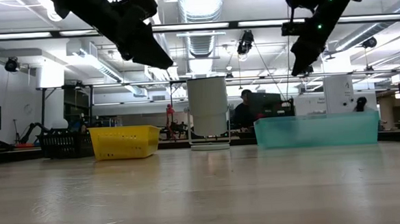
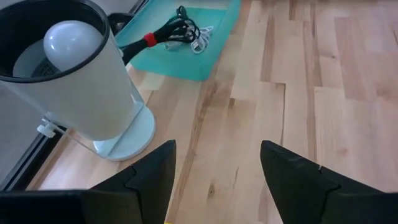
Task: Pick and place items into bin
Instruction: Put the black cable charger into the light blue bin
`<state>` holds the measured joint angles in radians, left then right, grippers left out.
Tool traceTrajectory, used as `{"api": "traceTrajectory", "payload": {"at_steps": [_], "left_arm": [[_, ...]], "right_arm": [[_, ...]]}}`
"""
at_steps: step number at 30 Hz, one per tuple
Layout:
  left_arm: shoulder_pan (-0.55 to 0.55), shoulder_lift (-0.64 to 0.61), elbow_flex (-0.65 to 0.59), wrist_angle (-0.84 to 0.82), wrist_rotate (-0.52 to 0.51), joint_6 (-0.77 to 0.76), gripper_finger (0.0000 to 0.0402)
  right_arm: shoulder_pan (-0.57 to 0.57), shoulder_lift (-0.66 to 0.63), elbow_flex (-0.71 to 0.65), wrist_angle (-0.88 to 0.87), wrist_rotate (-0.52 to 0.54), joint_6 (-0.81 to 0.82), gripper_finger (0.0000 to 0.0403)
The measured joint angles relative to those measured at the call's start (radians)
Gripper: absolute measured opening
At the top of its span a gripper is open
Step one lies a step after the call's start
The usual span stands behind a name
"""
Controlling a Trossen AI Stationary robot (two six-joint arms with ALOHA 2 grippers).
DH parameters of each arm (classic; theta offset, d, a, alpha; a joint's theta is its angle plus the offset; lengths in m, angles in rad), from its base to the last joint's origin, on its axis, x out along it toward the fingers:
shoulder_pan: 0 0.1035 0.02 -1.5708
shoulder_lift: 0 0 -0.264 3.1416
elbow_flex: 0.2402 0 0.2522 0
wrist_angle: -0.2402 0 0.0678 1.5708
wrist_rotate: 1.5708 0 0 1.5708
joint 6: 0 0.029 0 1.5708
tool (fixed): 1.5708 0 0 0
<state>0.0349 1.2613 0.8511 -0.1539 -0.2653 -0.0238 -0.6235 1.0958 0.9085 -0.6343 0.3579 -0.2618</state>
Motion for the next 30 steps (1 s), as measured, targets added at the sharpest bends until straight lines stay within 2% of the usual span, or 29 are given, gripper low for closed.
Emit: {"api": "traceTrajectory", "payload": {"at_steps": [3,6,12,16,18,26,28,30], "left_arm": [[-0.002,0.000,0.000,0.001,0.000,0.000,0.0217],[-0.003,0.000,0.000,0.001,0.000,0.000,0.0217],[-0.004,0.000,0.000,0.004,0.000,0.000,0.0217],[-0.004,0.000,-0.001,0.004,0.000,0.000,0.0217],[-0.004,0.000,-0.001,0.004,0.000,0.002,0.0217],[-0.004,0.000,-0.018,0.006,0.000,0.001,0.0217],[-0.004,0.000,-0.027,0.007,0.000,0.000,0.0217],[-0.004,0.000,-0.034,0.011,0.000,-0.015,0.0217]], "right_arm": [[0.001,-0.022,0.000,0.005,0.005,0.040,0.0178],[0.002,-0.037,0.000,0.019,-0.052,0.036,0.0172],[0.002,-0.039,-0.020,0.073,-0.275,-0.018,0.0161],[0.002,-0.019,-0.093,0.234,-0.465,-0.090,0.0161],[0.002,0.004,-0.130,0.321,-0.514,-0.112,0.0165],[0.001,0.215,-0.165,0.455,-0.515,-0.145,0.0197],[-0.001,0.275,-0.162,0.475,-0.480,-0.158,0.0203],[-0.007,0.328,-0.153,0.482,-0.403,-0.160,0.0207]]}}
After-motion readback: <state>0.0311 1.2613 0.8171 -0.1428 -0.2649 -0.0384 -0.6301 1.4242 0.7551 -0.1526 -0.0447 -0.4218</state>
